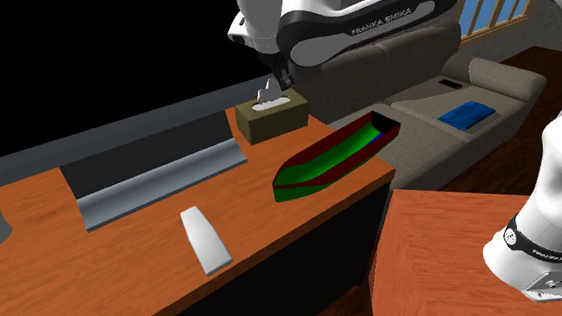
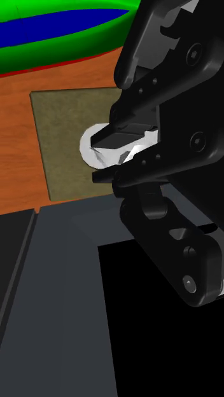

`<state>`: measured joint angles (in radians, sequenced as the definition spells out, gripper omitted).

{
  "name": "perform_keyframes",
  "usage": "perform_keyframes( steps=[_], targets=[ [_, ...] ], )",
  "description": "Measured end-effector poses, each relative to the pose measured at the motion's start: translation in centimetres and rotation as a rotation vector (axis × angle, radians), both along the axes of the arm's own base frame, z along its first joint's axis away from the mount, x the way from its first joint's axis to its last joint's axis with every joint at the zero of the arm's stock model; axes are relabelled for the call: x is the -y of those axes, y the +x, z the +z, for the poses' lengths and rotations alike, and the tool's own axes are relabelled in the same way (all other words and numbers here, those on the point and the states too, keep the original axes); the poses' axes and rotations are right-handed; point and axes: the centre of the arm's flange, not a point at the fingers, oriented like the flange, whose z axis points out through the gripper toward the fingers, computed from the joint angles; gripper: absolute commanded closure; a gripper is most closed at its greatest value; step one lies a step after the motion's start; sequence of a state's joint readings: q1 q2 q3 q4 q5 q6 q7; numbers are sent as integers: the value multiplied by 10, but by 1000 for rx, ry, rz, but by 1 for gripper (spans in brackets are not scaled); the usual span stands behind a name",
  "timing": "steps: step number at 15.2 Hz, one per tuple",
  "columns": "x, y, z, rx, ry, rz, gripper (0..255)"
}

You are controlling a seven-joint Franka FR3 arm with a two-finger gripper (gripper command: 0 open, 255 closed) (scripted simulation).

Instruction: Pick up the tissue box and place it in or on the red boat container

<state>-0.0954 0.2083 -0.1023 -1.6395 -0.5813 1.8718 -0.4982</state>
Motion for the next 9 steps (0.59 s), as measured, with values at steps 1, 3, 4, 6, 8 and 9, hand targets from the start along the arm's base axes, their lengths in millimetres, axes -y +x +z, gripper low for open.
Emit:
perform_keyframes(
  steps=[1,3,4,6,8,9],
  targets=[
    [0,-1,4,0,0,-1,255],
    [-1,-15,12,1,-1,0,255],
    [-1,-27,20,5,-2,0,255],
    [-4,-52,29,9,-4,0,255],
    [-2,-78,37,9,-4,0,255],
    [-2,-89,39,10,-4,-1,255]
  ],
)
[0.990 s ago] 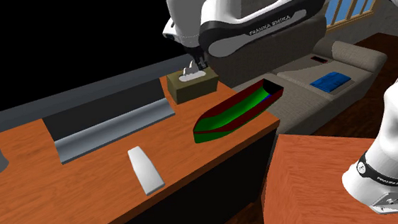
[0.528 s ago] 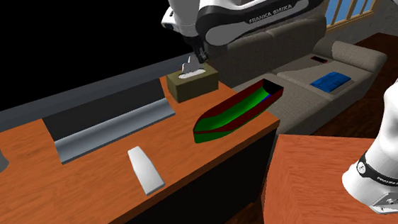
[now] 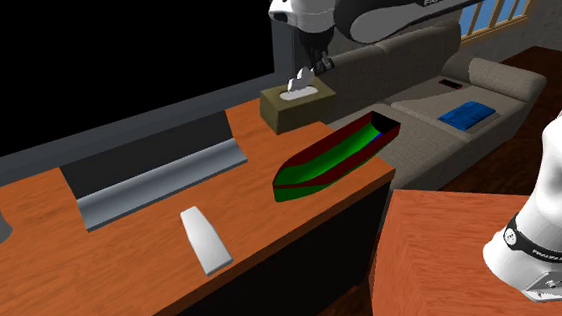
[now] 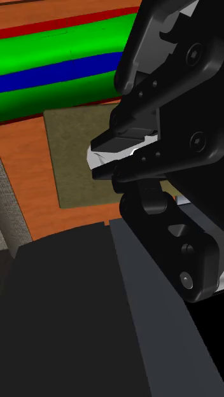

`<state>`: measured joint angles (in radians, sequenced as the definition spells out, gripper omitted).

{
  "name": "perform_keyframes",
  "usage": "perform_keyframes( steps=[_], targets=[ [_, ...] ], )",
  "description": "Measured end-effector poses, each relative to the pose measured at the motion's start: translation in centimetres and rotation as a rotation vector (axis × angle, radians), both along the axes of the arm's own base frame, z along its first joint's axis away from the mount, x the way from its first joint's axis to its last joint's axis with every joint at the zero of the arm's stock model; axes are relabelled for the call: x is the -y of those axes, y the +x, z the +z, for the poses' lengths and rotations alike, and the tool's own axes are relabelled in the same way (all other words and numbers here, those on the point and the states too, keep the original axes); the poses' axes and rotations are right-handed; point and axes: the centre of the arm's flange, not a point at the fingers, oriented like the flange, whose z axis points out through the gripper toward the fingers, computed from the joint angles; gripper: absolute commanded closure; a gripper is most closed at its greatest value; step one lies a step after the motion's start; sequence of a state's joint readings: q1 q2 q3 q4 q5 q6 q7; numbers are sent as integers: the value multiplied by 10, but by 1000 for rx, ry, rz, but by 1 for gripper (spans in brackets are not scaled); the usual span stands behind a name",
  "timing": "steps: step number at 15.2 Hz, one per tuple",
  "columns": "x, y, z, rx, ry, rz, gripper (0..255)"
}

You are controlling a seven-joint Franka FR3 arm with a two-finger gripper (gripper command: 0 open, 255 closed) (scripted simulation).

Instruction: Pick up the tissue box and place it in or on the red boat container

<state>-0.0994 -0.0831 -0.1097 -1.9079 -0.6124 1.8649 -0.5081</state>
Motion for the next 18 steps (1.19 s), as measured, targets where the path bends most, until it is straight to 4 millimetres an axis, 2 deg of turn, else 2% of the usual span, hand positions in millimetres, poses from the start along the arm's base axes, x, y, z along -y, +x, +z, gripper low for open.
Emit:
perform_keyframes(
  steps=[5,7,10,18],
  targets=[
    [-5,-64,23,0,0,1,255],
    [-5,-83,23,1,0,1,255],
    [-5,-89,10,0,0,1,255],
    [-4,-88,-31,0,0,1,255]
  ],
)
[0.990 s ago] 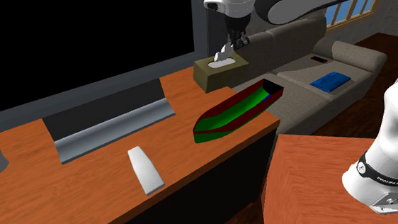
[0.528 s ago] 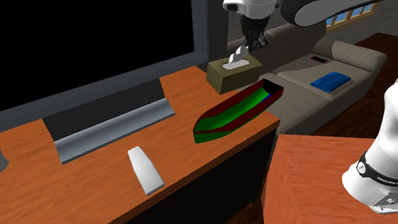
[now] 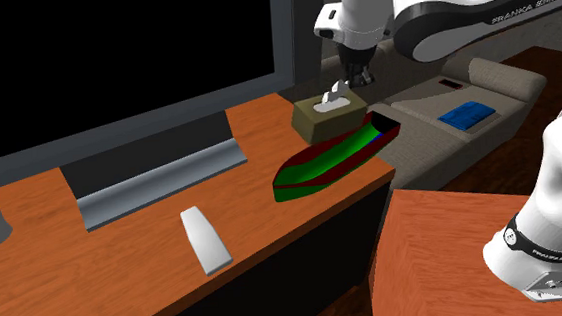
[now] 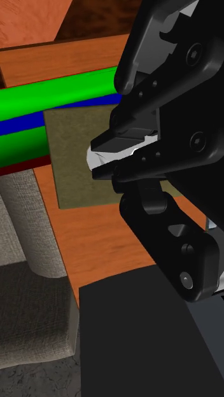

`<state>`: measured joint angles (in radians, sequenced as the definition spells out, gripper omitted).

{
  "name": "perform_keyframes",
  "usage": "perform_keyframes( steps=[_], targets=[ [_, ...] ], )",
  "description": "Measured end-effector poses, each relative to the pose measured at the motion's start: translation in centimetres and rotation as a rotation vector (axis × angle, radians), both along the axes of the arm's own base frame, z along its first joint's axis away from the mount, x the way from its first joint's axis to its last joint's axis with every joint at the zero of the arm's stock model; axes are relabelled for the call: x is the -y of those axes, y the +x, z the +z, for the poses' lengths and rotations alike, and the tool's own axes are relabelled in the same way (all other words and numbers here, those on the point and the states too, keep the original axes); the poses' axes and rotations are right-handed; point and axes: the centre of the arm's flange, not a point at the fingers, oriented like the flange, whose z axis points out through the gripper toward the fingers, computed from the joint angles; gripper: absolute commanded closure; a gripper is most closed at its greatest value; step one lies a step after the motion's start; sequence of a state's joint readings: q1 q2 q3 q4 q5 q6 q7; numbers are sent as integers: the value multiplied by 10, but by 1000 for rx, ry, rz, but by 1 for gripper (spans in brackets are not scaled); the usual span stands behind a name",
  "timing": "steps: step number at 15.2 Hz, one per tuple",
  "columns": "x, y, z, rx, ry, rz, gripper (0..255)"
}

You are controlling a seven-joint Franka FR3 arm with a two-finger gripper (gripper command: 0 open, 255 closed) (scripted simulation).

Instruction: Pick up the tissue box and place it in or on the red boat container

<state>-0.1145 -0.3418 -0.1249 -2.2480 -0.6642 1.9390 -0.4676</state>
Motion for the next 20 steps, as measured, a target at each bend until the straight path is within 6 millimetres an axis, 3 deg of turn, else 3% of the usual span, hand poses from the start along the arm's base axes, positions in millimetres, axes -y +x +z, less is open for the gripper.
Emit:
perform_keyframes(
  steps=[11,18,19,20],
  targets=[
    [0,-1,-58,2,-1,1,255],
    [0,-1,-64,2,0,1,255],
    [0,-1,-64,2,0,1,0],
    [0,-1,-64,1,0,0,0]
  ],
)
